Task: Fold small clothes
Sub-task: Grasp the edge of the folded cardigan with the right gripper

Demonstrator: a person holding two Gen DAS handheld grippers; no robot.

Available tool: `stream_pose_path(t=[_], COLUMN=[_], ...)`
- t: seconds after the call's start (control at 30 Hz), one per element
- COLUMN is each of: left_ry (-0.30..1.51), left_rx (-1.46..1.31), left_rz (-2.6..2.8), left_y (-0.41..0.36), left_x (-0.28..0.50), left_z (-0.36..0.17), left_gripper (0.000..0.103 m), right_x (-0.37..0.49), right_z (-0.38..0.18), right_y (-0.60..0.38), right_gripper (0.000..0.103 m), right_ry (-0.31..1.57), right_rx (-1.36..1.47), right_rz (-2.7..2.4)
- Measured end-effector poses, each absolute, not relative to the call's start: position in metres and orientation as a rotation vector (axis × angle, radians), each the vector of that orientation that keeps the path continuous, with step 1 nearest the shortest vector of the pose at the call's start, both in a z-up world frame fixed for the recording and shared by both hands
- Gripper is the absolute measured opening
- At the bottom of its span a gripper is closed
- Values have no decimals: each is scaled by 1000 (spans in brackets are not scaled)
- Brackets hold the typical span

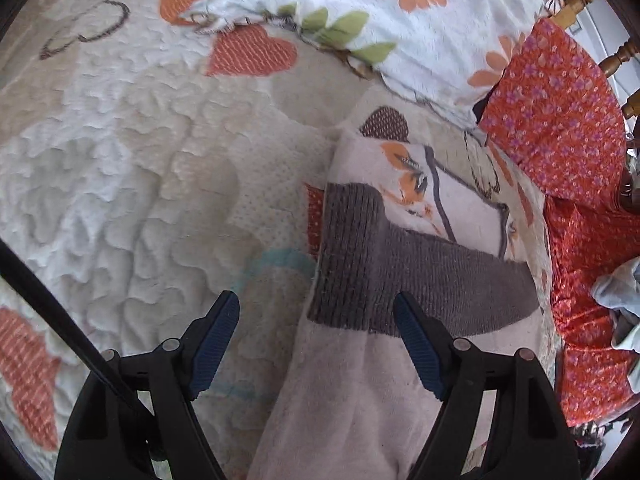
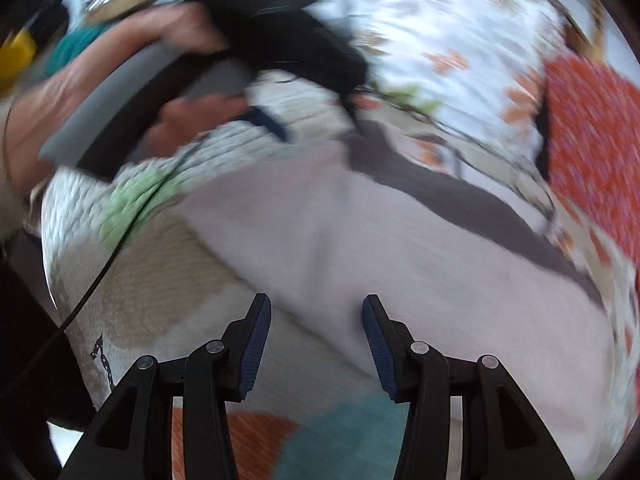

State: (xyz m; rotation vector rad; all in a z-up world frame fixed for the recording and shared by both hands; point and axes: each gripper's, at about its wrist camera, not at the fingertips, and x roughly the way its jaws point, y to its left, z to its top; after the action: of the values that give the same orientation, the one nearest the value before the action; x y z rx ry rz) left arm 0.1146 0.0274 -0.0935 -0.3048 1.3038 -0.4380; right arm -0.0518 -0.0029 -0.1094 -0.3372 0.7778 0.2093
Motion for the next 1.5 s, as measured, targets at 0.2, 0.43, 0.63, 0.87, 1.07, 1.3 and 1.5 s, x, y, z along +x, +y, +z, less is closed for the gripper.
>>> stream_pose_path(t=[0.2,0.43,0.63,0.87,1.07,1.3,1.5], left_ry=[1328,1378,1301,1242,1234,1250,1136], left_rx=[-437,-429,-404,-310,-130,-117,-77], left_rz=[-522,-605,-583,-702,-914,-927,-704], left_y=[28,15,4,-101,-259,-284,-190], left_x=[139,142,133,106,47,-4,-36], left_z=[-107,-114,-83,-34,-18,-11,5], left_gripper=[82,12,11,10,10,35,58], right_x=[-36,-16,-26,-68,-123,-158,-180], right_z=[-121,-127,-107,-50,-28,-75,-46], right_y=[34,57,42,-64,-197,-287,-303], right_gripper=[58,24,6,6,6,7,34], right_ry=[737,712,687,640,675,863,788], right_rx=[-481,-527,-428,-209,48,343,397], right_rz=[201,196,146,-9,-232,-351,-359])
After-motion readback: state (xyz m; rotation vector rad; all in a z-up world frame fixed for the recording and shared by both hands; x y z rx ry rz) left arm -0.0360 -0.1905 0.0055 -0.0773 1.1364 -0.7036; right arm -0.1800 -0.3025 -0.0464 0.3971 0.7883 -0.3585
